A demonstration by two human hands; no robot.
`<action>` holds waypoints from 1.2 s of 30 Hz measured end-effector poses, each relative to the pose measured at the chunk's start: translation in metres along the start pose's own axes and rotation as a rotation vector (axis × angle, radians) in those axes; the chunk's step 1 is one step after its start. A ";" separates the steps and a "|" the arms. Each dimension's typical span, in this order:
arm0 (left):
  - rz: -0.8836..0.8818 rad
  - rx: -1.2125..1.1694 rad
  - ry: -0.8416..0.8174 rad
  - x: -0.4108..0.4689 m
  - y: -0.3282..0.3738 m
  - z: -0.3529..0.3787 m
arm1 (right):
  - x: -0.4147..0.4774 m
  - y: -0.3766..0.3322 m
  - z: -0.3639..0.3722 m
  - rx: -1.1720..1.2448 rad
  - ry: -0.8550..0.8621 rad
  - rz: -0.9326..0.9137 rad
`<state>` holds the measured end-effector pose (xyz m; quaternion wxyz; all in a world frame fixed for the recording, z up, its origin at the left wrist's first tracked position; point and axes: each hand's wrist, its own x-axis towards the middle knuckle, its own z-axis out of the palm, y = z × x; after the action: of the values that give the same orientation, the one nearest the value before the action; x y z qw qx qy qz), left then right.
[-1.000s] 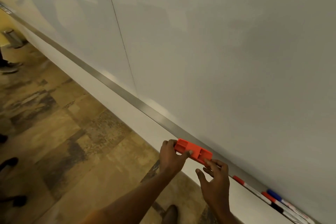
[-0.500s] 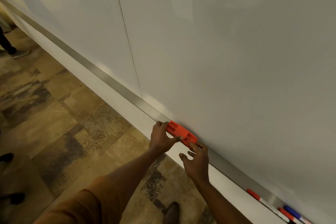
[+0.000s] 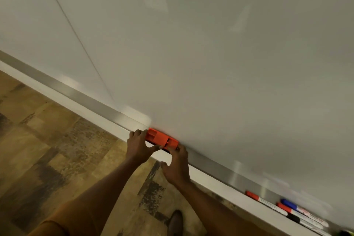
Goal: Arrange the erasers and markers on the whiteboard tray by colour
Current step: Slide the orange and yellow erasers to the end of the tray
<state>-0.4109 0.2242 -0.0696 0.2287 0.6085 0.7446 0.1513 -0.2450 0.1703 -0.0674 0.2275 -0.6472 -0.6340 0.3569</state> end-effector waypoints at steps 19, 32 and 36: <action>0.295 -0.085 0.135 -0.102 0.099 0.077 | -0.107 0.117 -0.118 -0.113 0.265 0.041; 0.402 -0.353 -0.516 -0.219 0.298 0.169 | -0.268 0.267 -0.315 -0.128 0.806 0.537; 0.452 -0.362 -0.594 -0.252 0.353 0.202 | -0.303 0.306 -0.353 -0.151 0.884 0.615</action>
<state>0.0294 0.0428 -0.0239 0.4981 0.7237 0.4554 0.1442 0.2392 -0.1001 -0.0164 0.3104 -0.9059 -0.2829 0.0545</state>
